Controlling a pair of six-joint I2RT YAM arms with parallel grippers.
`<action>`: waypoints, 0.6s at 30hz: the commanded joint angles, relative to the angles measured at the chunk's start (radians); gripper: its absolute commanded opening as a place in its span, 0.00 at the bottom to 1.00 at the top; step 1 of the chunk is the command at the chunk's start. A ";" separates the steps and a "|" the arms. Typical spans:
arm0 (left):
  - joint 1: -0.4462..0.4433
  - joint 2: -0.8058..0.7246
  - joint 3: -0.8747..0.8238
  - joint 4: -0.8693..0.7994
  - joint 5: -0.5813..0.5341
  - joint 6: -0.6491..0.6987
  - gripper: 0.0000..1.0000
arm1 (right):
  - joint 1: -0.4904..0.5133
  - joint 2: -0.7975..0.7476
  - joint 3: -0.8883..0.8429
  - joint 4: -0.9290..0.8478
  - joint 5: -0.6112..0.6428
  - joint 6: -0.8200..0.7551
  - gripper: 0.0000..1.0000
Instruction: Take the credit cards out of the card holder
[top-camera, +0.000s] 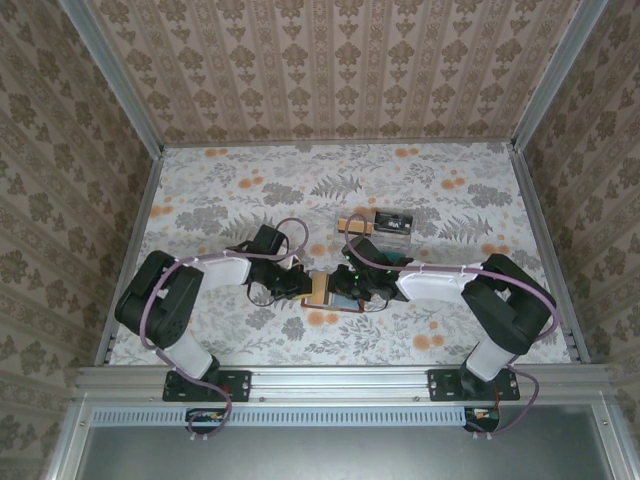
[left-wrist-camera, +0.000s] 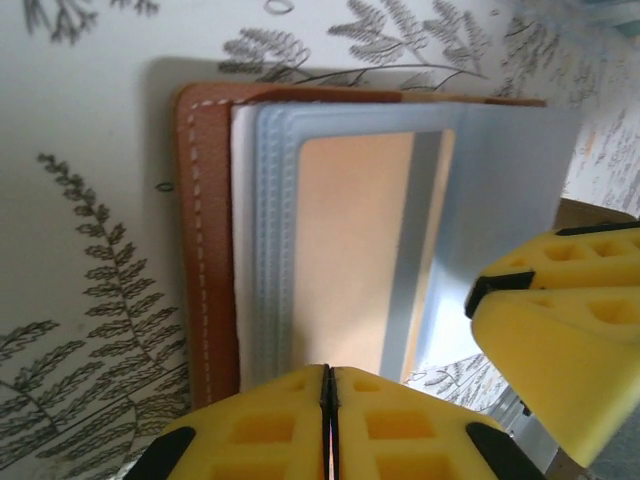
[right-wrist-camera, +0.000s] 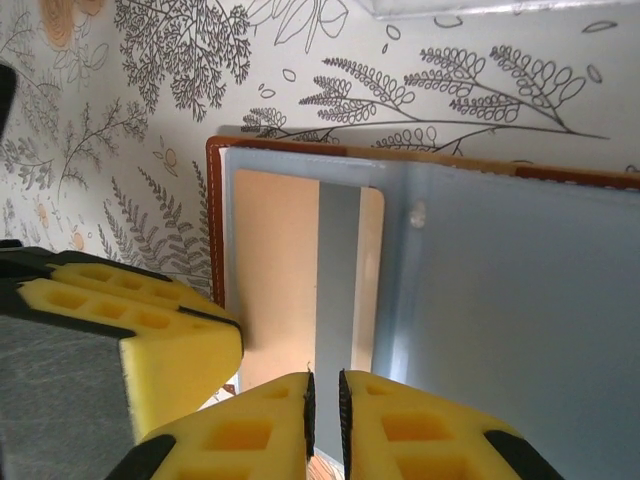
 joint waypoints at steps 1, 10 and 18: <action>-0.002 0.023 -0.013 0.013 -0.010 -0.008 0.11 | -0.011 0.019 -0.021 0.021 -0.028 0.033 0.17; -0.007 0.033 -0.021 0.014 -0.014 -0.012 0.11 | -0.016 0.037 -0.033 0.011 -0.021 0.044 0.17; -0.011 0.035 -0.015 0.013 -0.012 -0.012 0.11 | -0.021 0.083 -0.018 0.079 -0.077 0.046 0.16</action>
